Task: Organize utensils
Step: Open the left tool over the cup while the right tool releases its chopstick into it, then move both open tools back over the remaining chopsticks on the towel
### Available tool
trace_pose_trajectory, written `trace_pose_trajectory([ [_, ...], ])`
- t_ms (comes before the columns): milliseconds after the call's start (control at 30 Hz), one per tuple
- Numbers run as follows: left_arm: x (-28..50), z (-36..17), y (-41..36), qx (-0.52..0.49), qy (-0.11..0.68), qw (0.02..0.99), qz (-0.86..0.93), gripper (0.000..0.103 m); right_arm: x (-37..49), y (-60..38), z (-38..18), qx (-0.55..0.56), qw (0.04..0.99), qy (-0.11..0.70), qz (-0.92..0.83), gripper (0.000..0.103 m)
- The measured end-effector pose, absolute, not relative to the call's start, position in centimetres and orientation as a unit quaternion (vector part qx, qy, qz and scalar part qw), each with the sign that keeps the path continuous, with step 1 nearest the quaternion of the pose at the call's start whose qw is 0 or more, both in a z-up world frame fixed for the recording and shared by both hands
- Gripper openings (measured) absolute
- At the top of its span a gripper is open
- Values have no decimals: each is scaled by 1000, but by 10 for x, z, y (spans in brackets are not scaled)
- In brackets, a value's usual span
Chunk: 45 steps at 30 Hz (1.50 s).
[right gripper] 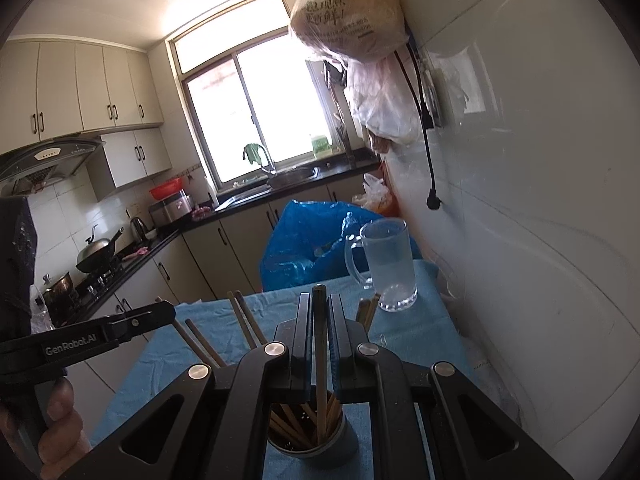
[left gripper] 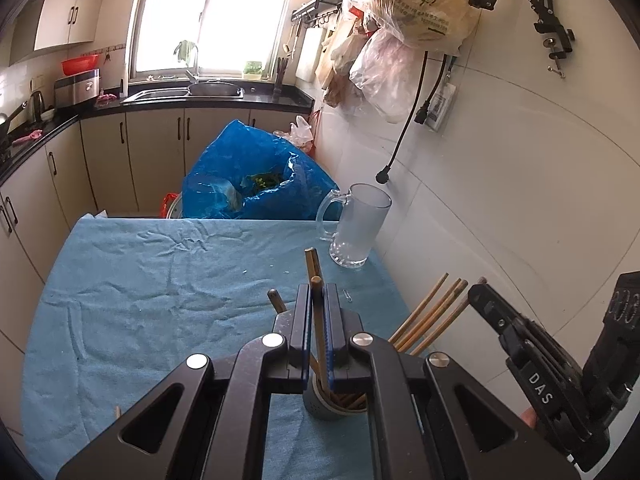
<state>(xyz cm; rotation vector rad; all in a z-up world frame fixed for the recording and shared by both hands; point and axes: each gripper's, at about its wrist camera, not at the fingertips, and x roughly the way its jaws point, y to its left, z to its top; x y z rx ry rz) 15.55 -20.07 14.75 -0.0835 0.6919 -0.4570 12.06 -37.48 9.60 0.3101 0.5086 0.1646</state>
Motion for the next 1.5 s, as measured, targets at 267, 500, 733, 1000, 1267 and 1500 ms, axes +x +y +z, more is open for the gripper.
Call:
trace_pose_trajectory([
  [267, 154, 154, -195, -53, 337, 913, -226, 7, 113, -385, 108, 171, 951, 243, 88, 16],
  [500, 139, 170, -179, -70, 317, 918, -226, 17, 80, -390, 144, 173, 963, 189, 88, 22],
  [733, 111, 179, -148, -75, 299, 926, -217, 19, 40, -380, 154, 177, 963, 169, 116, 31],
  [1000, 74, 149, -95, -64, 309, 931, -181, 38, 26, -339, 109, 162, 946, 240, 149, 35],
  [1267, 59, 64, -22, -76, 399, 906, -118, 38, 44, -293, 43, 153, 906, 354, 176, 35],
  [1500, 59, 0, 35, -112, 470, 873, -69, 38, 58, -256, 12, 123, 881, 415, 190, 35],
])
